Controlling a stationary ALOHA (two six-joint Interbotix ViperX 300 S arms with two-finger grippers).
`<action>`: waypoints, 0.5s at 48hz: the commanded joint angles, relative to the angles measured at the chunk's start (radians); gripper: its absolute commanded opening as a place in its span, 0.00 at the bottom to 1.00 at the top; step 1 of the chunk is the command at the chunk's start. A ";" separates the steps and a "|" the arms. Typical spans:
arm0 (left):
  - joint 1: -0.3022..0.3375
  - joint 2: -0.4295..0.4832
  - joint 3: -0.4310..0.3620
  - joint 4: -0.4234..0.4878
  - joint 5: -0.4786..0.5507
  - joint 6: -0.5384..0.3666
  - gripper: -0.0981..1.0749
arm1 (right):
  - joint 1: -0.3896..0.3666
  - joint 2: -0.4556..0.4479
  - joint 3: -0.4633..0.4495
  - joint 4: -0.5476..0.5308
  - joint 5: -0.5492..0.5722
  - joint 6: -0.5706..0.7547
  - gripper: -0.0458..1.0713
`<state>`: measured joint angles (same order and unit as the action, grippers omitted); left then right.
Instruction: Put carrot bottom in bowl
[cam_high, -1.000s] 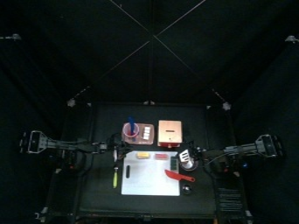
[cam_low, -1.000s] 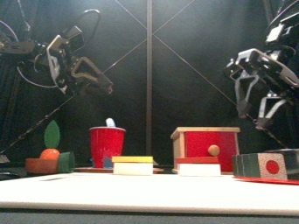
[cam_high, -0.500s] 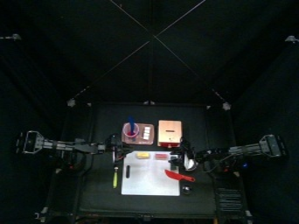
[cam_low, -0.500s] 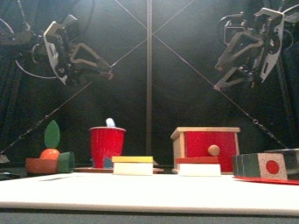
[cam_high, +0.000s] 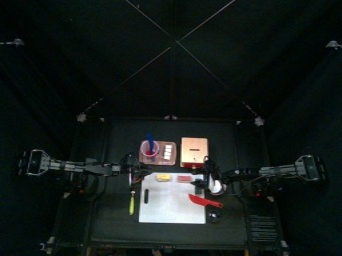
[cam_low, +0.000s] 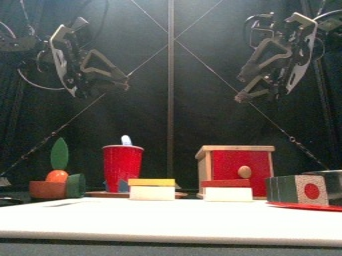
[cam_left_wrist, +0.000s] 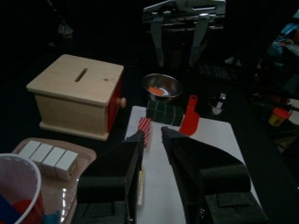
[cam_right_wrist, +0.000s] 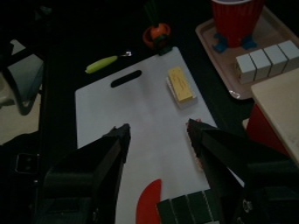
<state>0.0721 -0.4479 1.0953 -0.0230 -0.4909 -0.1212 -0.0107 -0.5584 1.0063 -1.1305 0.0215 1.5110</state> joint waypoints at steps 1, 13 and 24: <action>0.011 -0.005 -0.025 -0.003 -0.003 0.000 0.66 | -0.005 0.005 -0.017 0.023 -0.005 0.000 0.83; 0.021 -0.005 -0.044 -0.018 -0.003 -0.002 0.66 | -0.006 0.008 -0.006 0.048 -0.005 -0.002 0.83; 0.028 0.011 -0.051 -0.058 0.000 -0.003 0.66 | -0.023 0.006 -0.003 0.031 -0.002 -0.002 0.83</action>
<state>0.0936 -0.4433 1.0692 -0.0644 -0.4893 -0.1243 -0.0245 -0.5446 1.0109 -1.0953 0.0215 1.5110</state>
